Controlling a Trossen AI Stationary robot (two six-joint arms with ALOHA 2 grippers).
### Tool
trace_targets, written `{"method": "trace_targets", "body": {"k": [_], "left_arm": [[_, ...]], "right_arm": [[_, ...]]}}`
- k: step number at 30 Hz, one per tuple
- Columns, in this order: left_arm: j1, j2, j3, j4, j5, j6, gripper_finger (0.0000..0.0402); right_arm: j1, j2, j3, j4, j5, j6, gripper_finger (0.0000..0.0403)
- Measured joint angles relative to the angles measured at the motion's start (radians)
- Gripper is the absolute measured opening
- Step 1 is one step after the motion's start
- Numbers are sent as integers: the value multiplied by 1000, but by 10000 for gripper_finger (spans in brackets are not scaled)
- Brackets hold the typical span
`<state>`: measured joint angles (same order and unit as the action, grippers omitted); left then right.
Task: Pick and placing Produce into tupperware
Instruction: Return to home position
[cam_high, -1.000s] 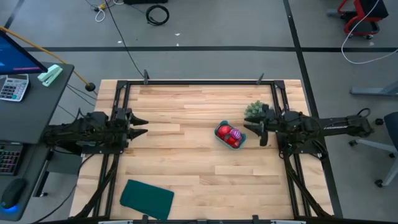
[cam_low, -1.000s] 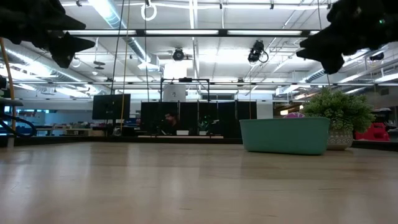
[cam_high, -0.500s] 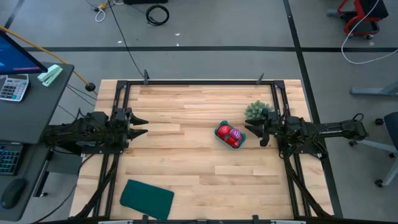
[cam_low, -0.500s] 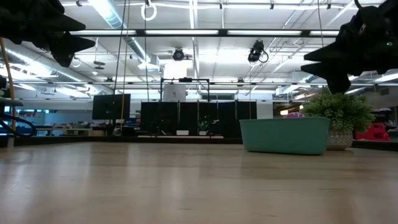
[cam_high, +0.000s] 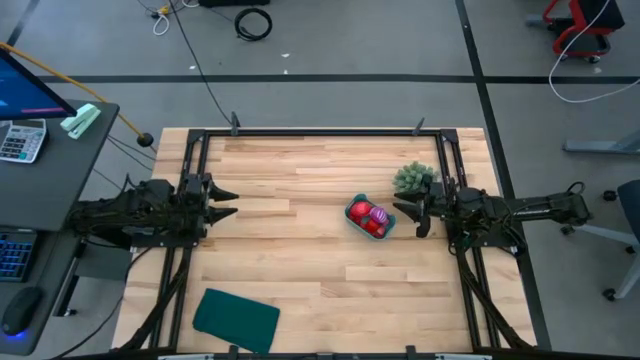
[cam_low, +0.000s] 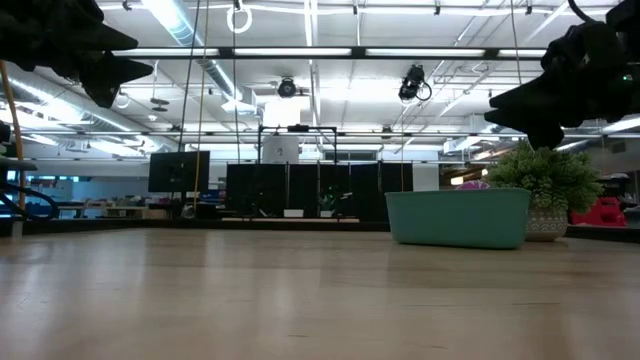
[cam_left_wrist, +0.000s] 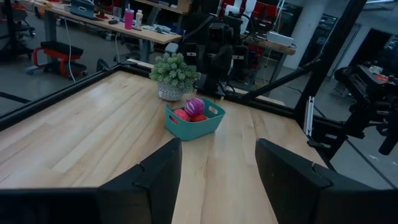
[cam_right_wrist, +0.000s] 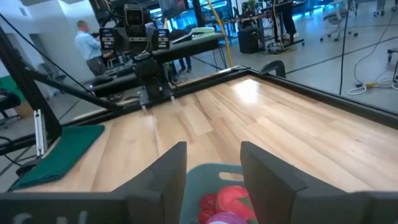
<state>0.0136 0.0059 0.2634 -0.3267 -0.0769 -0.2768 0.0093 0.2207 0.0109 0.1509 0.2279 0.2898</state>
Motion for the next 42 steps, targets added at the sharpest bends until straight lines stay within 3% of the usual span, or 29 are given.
{"method": "trace_targets", "body": {"k": [42], "left_arm": [[0, 0, 0, 0, 0, 0, 205]], "right_arm": [[0, 0, 0, -2, 0, 3, 159]]}}
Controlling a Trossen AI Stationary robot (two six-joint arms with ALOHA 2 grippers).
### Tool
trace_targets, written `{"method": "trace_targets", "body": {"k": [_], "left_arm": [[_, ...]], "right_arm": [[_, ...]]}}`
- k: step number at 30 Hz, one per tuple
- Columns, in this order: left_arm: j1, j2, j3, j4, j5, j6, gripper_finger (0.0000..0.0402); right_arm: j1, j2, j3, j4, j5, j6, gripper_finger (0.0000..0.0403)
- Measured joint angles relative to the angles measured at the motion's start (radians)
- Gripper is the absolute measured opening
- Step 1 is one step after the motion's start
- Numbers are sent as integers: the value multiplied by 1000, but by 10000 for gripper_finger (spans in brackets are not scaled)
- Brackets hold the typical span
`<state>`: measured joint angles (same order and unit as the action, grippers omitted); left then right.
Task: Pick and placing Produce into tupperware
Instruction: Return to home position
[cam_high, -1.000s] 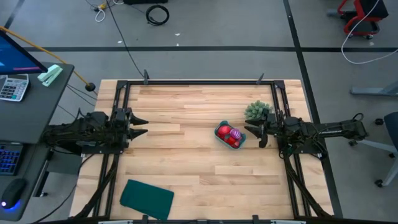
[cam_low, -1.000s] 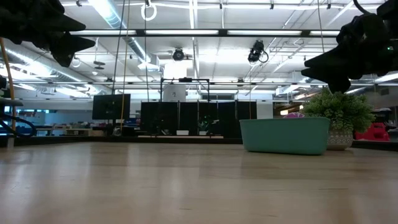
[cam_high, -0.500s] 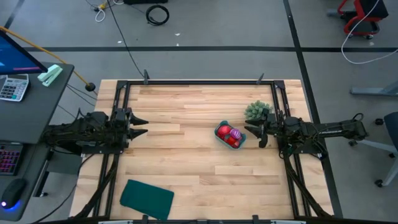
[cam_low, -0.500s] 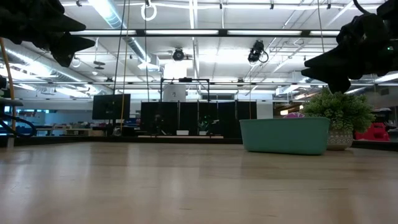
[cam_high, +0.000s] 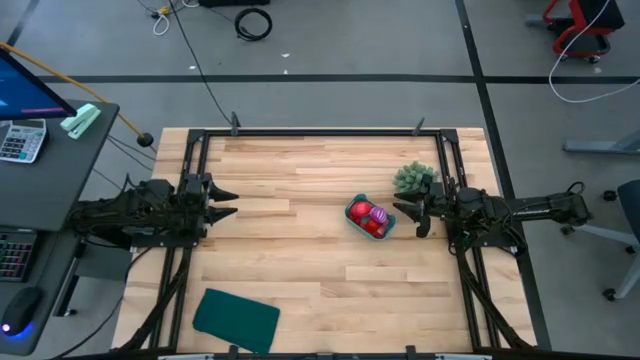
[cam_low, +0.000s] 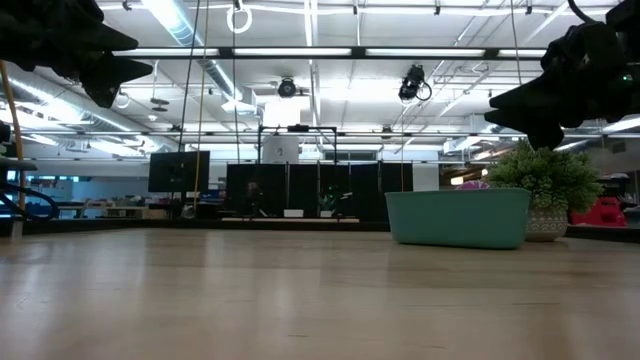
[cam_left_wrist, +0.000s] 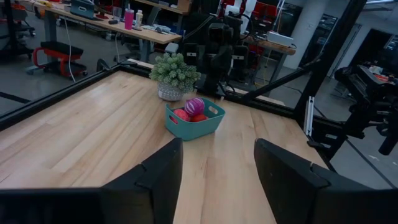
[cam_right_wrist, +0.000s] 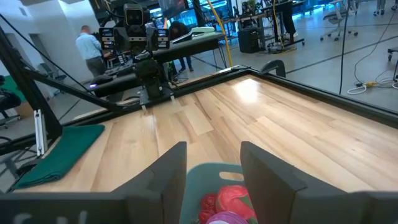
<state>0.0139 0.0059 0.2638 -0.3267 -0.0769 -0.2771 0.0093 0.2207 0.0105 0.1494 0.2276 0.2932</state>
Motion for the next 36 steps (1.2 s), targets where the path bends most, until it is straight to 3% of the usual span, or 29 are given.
{"method": "trace_targets", "body": {"k": [36], "left_arm": [[0, 0, 0, 0, 0, 0, 197]], "right_arm": [[0, 0, 0, 0, 0, 0, 159]]}}
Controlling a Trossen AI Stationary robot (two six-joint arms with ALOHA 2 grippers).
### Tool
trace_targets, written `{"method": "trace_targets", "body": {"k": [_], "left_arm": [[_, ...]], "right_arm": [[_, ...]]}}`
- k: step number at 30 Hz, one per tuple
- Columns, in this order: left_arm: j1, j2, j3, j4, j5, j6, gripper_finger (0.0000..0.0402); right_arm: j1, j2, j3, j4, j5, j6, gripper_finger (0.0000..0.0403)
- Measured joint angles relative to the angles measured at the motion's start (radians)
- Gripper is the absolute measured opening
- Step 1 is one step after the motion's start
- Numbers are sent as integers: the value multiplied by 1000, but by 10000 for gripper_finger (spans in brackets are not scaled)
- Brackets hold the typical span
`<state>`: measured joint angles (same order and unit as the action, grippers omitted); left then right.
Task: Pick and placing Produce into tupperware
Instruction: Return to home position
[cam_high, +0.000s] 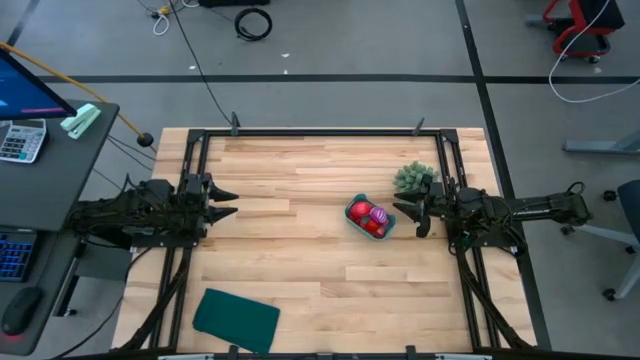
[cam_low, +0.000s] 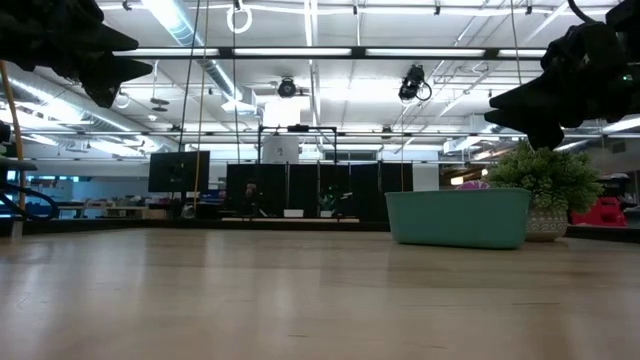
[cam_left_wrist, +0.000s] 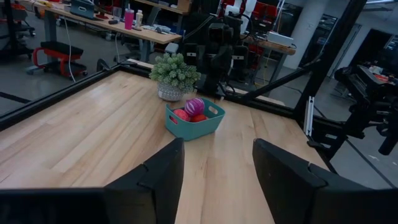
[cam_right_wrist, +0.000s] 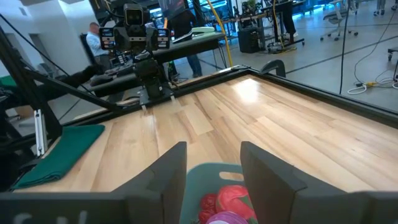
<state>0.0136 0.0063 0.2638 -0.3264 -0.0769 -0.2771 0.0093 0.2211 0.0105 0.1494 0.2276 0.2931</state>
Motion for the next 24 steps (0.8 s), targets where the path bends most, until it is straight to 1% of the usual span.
{"method": "trace_targets", "body": {"k": [10, 24], "left_arm": [[0, 0, 0, 0, 0, 0, 206], [0, 0, 0, 0, 0, 0, 195]], "right_arm": [[0, 0, 0, 0, 0, 0, 159], [0, 0, 0, 0, 0, 0, 159]]}}
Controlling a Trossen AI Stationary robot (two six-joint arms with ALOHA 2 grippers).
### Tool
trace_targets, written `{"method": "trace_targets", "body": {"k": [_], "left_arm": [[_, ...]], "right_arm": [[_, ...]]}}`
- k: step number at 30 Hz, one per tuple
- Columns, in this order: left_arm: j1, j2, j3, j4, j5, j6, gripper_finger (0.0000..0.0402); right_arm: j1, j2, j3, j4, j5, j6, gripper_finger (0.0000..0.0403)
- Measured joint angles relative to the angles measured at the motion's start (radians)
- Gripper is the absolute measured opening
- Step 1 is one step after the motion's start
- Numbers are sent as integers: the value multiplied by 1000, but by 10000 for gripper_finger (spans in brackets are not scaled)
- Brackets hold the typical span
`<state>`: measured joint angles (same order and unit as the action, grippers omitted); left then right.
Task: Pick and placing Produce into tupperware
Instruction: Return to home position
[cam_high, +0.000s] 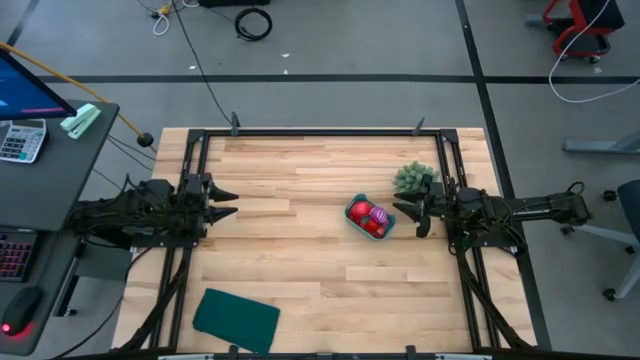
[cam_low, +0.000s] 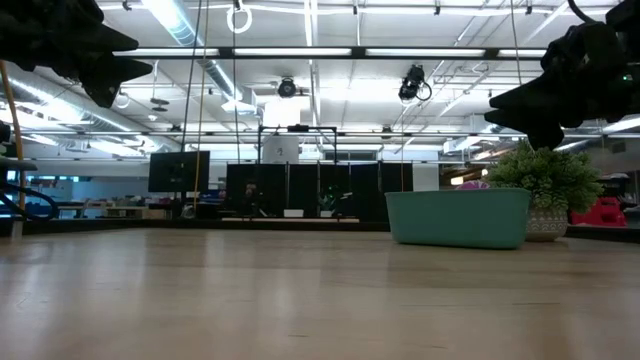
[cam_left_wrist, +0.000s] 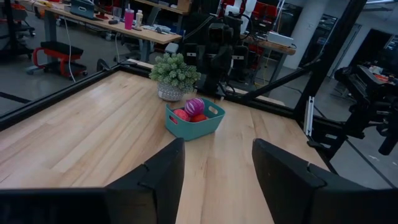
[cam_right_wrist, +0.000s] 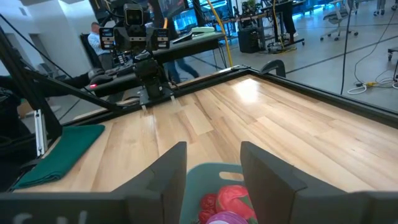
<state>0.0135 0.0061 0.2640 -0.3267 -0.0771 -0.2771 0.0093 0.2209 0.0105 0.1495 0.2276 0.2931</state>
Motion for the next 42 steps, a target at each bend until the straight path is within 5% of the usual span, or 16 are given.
{"method": "trace_targets", "body": {"k": [42], "left_arm": [[0, 0, 0, 0, 0, 0, 191]], "right_arm": [[0, 0, 0, 0, 0, 0, 159]]}}
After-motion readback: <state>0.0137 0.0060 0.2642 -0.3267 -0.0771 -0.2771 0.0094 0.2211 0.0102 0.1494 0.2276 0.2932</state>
